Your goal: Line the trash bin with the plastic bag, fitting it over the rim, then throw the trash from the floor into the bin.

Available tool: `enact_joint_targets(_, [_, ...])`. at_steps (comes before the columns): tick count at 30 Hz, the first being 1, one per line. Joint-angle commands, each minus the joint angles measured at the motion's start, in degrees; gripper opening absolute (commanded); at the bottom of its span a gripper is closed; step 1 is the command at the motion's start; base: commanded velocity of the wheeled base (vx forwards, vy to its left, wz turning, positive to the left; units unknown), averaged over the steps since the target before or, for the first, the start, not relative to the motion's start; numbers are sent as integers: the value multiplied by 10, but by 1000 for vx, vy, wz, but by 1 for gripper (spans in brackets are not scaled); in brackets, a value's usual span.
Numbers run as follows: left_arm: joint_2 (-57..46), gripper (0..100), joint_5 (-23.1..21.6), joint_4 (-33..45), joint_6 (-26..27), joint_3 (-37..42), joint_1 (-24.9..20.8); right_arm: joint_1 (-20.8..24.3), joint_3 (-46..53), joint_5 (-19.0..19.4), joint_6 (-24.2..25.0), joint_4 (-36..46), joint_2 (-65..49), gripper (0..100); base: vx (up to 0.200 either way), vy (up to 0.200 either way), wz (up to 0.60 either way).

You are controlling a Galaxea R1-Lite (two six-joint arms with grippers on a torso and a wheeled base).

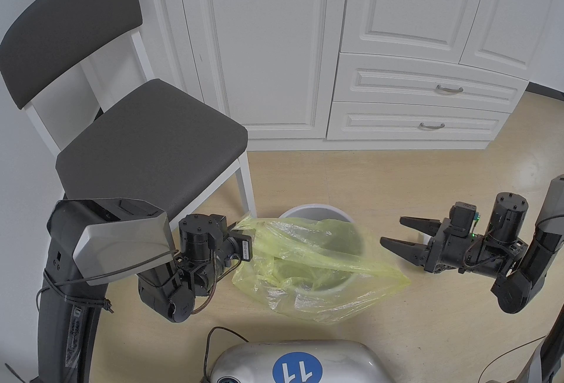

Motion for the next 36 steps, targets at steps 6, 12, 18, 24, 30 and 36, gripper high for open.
enact_joint_targets(6, [-40,0,17,-9,-26,8,-32,67,-148,-151,-70,-11,81,100,0,0,0])
enact_joint_targets(12, [-32,0,18,-8,-24,1,-27,88,-160,-327,-286,-11,116,100,0,0,0])
enact_joint_targets(18, [-32,0,18,-8,-24,4,-26,156,-144,-320,-367,91,100,100,0,0,0])
enact_joint_targets(24, [-27,0,18,-7,-23,2,-22,150,-142,-314,-385,206,71,100,0,0,0])
enact_joint_targets(30, [-21,0,18,-8,-23,2,-20,137,-157,-302,-424,253,85,100,0,0,0])
enact_joint_targets(36, [-20,0,18,-8,-22,3,-19,128,-186,-303,-426,259,134,100,0,0,0])
